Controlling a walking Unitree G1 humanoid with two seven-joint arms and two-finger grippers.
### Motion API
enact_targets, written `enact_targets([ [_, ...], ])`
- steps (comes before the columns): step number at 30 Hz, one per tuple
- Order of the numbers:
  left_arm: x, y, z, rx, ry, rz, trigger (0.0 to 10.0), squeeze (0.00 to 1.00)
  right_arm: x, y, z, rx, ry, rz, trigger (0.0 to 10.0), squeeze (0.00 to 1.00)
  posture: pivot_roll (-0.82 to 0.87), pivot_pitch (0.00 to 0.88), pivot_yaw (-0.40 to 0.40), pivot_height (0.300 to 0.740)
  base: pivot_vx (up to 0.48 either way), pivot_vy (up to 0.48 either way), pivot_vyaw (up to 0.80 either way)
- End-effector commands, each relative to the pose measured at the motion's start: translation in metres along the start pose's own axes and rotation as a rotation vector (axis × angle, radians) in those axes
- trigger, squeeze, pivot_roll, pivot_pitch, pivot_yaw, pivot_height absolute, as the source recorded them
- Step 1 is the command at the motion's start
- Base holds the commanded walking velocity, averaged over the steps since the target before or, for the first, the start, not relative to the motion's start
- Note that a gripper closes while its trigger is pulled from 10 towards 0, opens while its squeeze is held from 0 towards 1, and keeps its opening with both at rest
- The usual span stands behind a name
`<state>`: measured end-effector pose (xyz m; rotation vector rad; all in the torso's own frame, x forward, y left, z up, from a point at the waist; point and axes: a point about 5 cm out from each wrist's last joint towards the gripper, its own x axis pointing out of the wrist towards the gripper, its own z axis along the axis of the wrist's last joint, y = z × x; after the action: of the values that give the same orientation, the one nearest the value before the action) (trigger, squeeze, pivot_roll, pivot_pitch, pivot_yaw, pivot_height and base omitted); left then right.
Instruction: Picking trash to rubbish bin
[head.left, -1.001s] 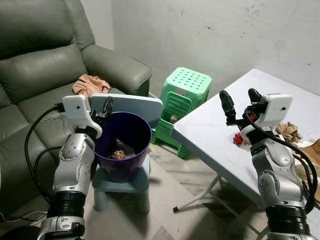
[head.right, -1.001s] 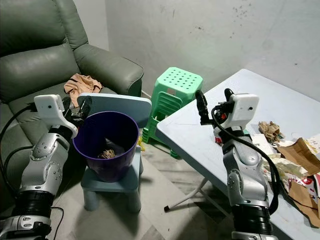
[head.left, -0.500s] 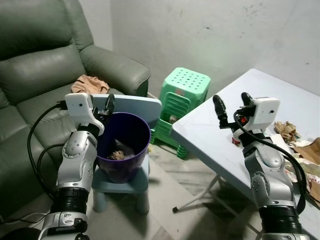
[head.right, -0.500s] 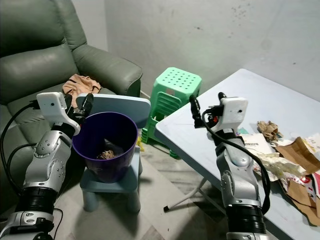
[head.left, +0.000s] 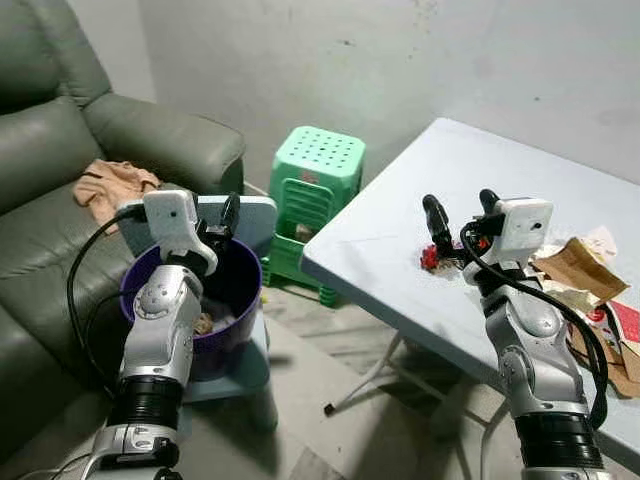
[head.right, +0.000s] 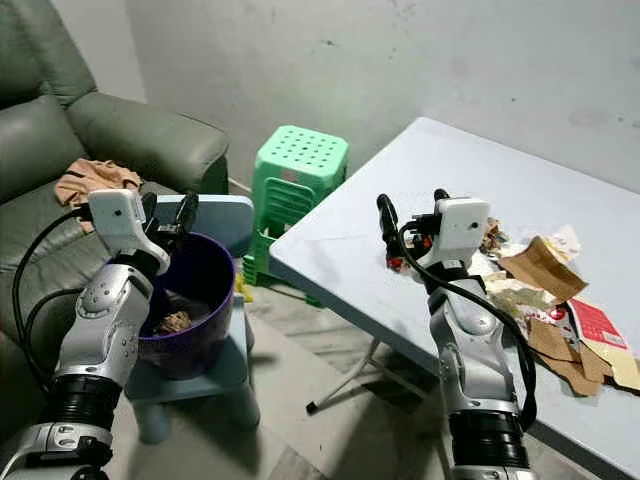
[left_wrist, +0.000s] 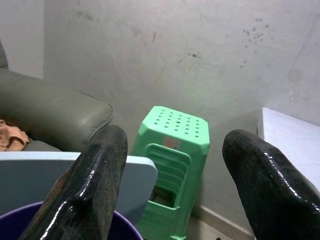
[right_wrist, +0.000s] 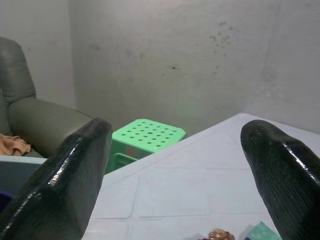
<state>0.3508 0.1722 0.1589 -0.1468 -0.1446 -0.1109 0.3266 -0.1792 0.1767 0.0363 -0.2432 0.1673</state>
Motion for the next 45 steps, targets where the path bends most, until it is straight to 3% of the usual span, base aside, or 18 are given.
enact_targets([
  [1, 0.004, -0.006, 0.003, 0.001, -0.01, -0.026, 10.0, 0.0, -0.003, -0.004, -0.002, -0.011, 0.007, -0.016, 10.0, 0.0, 0.01, 0.0, -0.081, 0.74, 0.0, 0.0, -0.73],
  [22, 0.0, -0.011, 0.001, 0.047, -0.012, -0.075, 10.0, 0.0, -0.007, -0.004, -0.006, -0.021, 0.029, -0.013, 10.0, 0.0, 0.02, 0.0, -0.092, 0.74, 0.0, 0.0, -0.72],
  [29, 0.0, -0.011, 0.001, 0.032, -0.013, -0.074, 10.0, 0.0, -0.007, -0.004, -0.006, -0.023, 0.028, -0.014, 10.0, 0.0, 0.01, 0.0, -0.091, 0.74, 0.0, -0.411, -0.71],
  [30, 0.001, -0.011, 0.0, -0.012, -0.01, -0.059, 10.0, 0.0, -0.008, -0.004, -0.007, -0.023, 0.029, -0.015, 10.0, 0.0, 0.02, 0.0, -0.092, 0.74, 0.0, 0.0, -0.71],
  [32, 0.001, -0.011, 0.001, -0.018, -0.004, -0.06, 10.0, 0.0, -0.008, -0.004, -0.007, -0.024, 0.029, -0.015, 10.0, 0.0, 0.02, 0.0, -0.091, 0.74, 0.0, 0.0, -0.71],
  [33, 0.002, -0.012, 0.001, 0.017, 0.001, -0.063, 10.0, 0.0, -0.008, -0.005, -0.007, -0.025, 0.031, -0.015, 10.0, 0.0, 0.02, 0.0, -0.093, 0.74, 0.0, 0.0, -0.71],
  [45, 0.0, -0.016, -0.002, -0.009, 0.026, -0.075, 10.0, 0.0, -0.008, -0.007, -0.008, -0.036, 0.043, -0.011, 10.0, 0.0, 0.02, 0.0, -0.102, 0.74, 0.0, 0.0, -0.69],
])
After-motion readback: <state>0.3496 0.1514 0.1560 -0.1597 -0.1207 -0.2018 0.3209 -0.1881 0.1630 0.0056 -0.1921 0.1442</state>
